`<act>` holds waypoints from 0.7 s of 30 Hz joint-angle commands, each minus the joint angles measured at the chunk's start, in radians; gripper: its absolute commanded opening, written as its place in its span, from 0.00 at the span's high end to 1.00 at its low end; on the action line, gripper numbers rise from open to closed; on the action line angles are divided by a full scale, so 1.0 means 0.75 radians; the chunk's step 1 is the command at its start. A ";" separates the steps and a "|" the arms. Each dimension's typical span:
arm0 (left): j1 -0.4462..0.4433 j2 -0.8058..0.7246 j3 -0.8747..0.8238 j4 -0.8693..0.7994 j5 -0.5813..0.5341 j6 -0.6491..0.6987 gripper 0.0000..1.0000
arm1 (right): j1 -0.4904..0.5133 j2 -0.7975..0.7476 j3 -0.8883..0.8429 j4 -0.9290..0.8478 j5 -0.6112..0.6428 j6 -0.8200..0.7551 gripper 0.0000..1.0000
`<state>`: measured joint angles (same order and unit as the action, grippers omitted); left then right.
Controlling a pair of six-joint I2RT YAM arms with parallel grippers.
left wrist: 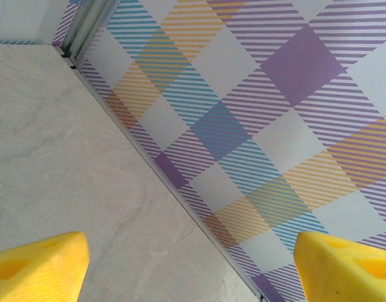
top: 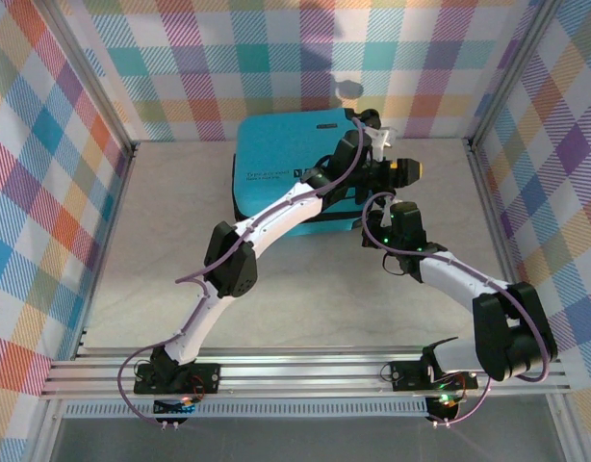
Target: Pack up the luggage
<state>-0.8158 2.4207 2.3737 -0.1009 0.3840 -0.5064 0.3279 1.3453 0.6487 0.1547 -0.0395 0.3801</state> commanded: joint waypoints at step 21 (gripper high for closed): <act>0.007 -0.203 -0.238 -0.167 -0.365 0.135 0.16 | -0.133 0.005 0.070 -0.220 0.124 -0.001 1.00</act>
<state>-0.8295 2.3348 2.2307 -0.1158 0.1799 -0.4320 0.2760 1.3380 0.6682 0.0681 0.0032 0.3767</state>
